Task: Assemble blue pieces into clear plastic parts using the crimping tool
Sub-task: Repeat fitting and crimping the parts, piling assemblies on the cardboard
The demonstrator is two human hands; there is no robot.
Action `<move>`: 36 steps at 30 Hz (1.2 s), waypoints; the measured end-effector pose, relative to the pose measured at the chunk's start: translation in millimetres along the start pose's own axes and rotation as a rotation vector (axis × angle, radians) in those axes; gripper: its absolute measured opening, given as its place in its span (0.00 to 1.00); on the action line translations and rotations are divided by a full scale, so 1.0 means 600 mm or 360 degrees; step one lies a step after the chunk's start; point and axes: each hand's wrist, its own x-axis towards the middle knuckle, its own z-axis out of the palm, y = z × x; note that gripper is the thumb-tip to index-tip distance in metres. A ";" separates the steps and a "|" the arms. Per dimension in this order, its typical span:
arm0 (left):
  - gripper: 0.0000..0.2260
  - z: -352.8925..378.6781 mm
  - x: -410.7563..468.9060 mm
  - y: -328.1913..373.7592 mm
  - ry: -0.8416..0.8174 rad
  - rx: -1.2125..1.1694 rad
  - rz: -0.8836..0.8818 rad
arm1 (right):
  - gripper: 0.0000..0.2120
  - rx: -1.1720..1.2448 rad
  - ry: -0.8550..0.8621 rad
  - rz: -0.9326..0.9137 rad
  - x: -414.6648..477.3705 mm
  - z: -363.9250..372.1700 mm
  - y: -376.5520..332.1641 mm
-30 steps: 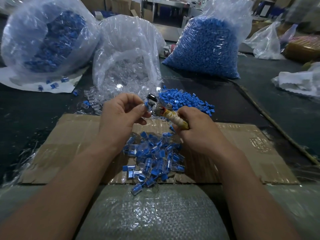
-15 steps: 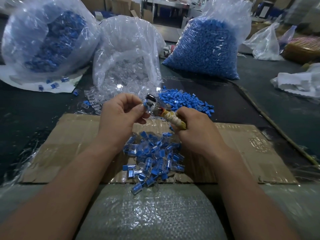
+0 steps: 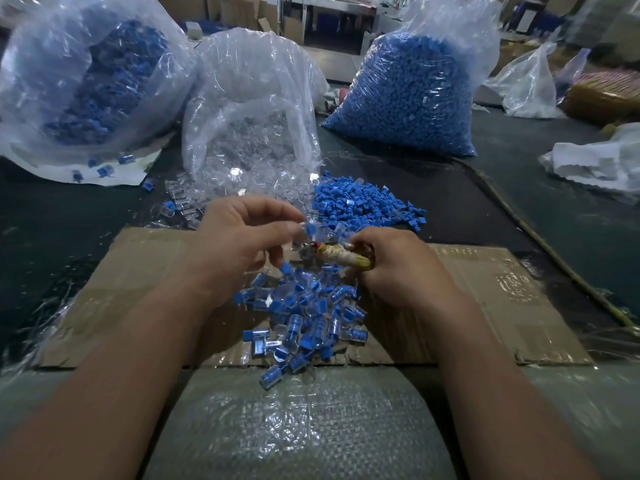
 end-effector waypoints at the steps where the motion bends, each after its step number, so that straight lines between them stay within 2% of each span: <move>1: 0.04 0.001 -0.001 0.000 -0.0073 0.0027 -0.0029 | 0.12 -0.0002 -0.0005 0.0014 0.001 0.001 0.001; 4: 0.04 0.009 -0.005 0.000 -0.0220 0.0138 -0.0030 | 0.11 0.0017 -0.0003 0.0053 0.004 0.004 0.003; 6: 0.09 0.010 -0.004 -0.001 -0.0275 0.0184 -0.0021 | 0.15 0.0050 -0.0012 0.0100 0.006 0.005 0.004; 11: 0.07 0.008 -0.005 -0.001 -0.0406 0.0342 0.0007 | 0.25 0.0100 -0.0046 0.0150 0.007 0.002 0.005; 13: 0.08 0.010 -0.003 -0.004 -0.0417 0.0440 0.0002 | 0.27 0.0110 -0.0072 0.0140 0.006 0.001 0.007; 15: 0.03 0.011 -0.003 -0.005 -0.0443 0.0490 -0.0025 | 0.28 0.0134 -0.0107 0.0132 0.006 -0.001 0.009; 17: 0.08 0.009 -0.002 -0.009 -0.0459 0.0504 -0.0020 | 0.31 0.0171 -0.0131 0.0134 0.006 -0.003 0.013; 19: 0.08 0.007 0.001 -0.012 -0.0327 0.0489 0.0020 | 0.33 0.0232 -0.0144 0.0135 0.005 -0.007 0.017; 21: 0.02 0.003 0.010 -0.021 -0.0063 0.0496 0.0081 | 0.32 0.0286 -0.0144 0.0120 0.005 -0.010 0.021; 24: 0.05 -0.005 0.024 -0.038 0.0355 0.0728 0.0140 | 0.28 0.0322 -0.0120 0.0111 0.004 -0.012 0.025; 26: 0.08 -0.010 0.031 -0.046 0.0479 0.0829 0.0075 | 0.26 0.0302 -0.0079 0.0102 0.004 -0.011 0.026; 30: 0.18 -0.025 0.051 -0.062 0.0424 0.1509 -0.0023 | 0.22 0.0271 -0.0009 0.0105 0.005 -0.008 0.028; 34: 0.21 -0.033 0.061 -0.080 0.0151 0.1862 -0.0165 | 0.20 0.0287 0.0028 0.0115 0.007 -0.006 0.030; 36: 0.19 -0.033 0.063 -0.081 0.0145 0.1846 -0.0107 | 0.21 0.0287 0.0023 0.0125 0.008 -0.006 0.030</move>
